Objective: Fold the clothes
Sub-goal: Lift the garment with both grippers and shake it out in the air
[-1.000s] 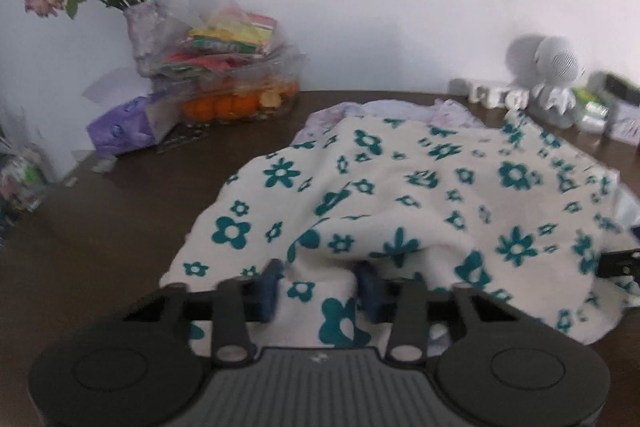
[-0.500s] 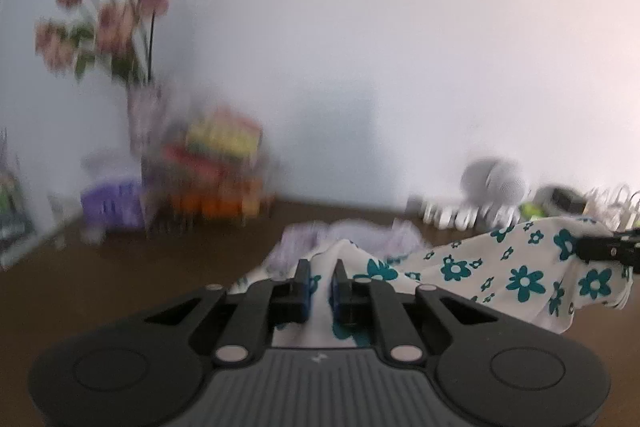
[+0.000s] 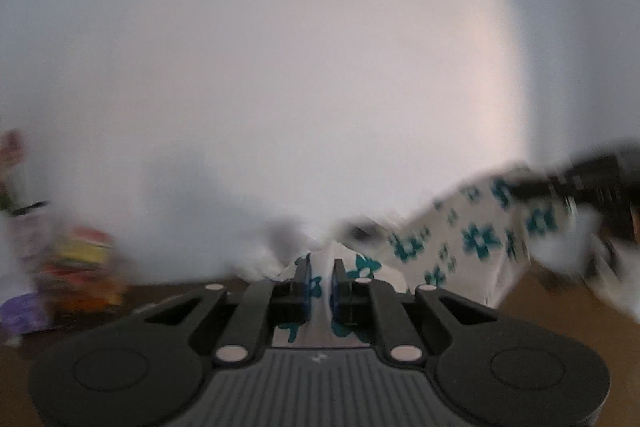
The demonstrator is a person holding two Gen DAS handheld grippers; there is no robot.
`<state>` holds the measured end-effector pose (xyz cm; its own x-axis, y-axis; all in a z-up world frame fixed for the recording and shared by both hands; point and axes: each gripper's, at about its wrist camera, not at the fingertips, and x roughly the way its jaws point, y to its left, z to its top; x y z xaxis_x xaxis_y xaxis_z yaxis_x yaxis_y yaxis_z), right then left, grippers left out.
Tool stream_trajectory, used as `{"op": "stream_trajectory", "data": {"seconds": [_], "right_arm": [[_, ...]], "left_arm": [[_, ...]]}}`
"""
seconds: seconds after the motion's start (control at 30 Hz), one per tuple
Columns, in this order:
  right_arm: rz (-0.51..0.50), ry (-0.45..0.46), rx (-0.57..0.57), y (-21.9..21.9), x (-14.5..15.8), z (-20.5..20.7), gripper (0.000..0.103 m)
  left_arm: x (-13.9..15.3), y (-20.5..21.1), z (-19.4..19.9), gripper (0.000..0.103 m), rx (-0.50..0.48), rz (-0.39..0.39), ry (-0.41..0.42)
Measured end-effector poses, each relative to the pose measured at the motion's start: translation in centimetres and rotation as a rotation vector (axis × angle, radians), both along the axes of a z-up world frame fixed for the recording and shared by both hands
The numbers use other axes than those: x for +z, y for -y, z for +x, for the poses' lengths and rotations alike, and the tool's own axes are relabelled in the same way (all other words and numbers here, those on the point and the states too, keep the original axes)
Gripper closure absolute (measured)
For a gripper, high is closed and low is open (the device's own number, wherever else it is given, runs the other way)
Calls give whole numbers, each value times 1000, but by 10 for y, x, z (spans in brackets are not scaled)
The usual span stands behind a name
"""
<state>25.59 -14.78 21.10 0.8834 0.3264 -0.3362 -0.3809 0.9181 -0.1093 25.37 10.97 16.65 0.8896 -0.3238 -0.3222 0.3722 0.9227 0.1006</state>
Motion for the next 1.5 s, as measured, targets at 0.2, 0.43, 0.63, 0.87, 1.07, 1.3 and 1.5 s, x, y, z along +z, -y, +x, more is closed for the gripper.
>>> {"op": "stream_trajectory", "data": {"seconds": [0.2, 0.43, 0.63, 0.87, 1.07, 1.3, 1.5], "right_arm": [[-90, -287, -81, 66, -85, -99, 95], [-7, -545, -157, 102, -173, -148, 94], [57, -530, -151, 114, -173, -155, 21], [18, -427, -148, 149, -131, -101, 3], [-158, -553, -167, 158, -164, -1, 23], [-145, -656, -86, 165, -193, 51, 30], [-146, -669, -24, 159, -197, 49, 49]], "left_arm": [[-92, 69, -54, 99, -242, 132, -268], [-146, 94, -81, 98, -296, 211, -402], [-140, 77, -79, 28, -208, 187, -415], [-98, 47, -15, 6, -86, 217, -335], [-128, 62, 85, 8, -138, 396, -427], [-164, 66, 132, 10, -257, 415, -519], [-169, 53, 133, 24, -352, 369, -551]]}}
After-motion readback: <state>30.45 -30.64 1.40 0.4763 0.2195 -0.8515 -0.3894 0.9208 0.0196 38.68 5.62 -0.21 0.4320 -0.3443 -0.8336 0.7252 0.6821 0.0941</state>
